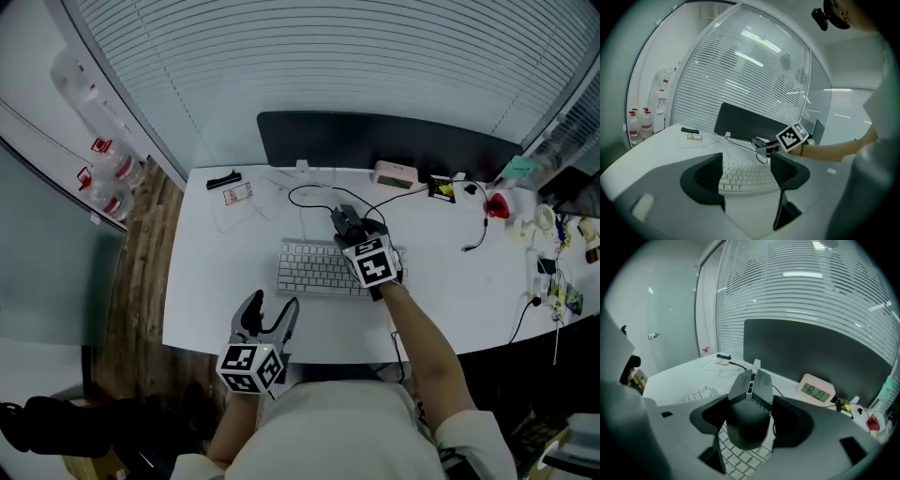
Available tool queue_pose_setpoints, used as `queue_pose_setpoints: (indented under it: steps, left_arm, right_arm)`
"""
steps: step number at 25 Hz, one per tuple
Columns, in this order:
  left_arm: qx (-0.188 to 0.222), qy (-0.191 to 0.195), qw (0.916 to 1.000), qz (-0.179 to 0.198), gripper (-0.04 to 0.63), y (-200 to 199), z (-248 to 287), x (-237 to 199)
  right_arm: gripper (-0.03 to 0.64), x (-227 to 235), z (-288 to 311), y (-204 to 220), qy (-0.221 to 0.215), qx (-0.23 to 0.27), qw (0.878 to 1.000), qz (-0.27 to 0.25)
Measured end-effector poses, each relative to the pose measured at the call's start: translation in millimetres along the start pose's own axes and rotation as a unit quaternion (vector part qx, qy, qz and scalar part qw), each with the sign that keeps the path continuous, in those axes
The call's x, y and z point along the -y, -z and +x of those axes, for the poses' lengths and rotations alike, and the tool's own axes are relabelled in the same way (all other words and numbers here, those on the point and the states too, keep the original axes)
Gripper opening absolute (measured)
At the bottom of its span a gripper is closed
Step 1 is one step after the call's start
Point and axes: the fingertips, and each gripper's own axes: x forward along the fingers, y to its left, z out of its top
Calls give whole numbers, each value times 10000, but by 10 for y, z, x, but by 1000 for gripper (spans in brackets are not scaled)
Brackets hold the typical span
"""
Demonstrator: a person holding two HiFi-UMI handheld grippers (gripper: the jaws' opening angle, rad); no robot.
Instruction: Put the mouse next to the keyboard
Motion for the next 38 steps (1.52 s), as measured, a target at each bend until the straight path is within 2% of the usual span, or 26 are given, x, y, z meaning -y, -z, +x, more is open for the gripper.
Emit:
queue_pose_setpoints:
  steps: [8,20,38]
  left_arm:
    - [-124,367,9992,126,314,61,36,204]
    - [-280,791,9958,353,316,107,163,467]
    - [-602,1093,9910,491,315,239,359,686]
  right_arm:
    - [288,305,-353,367,459,-107,9985,288]
    - [288,868,-822,990,1146,-324,9899,772]
    - [288,1320,-1084,1919,1692,-864,9724,1356]
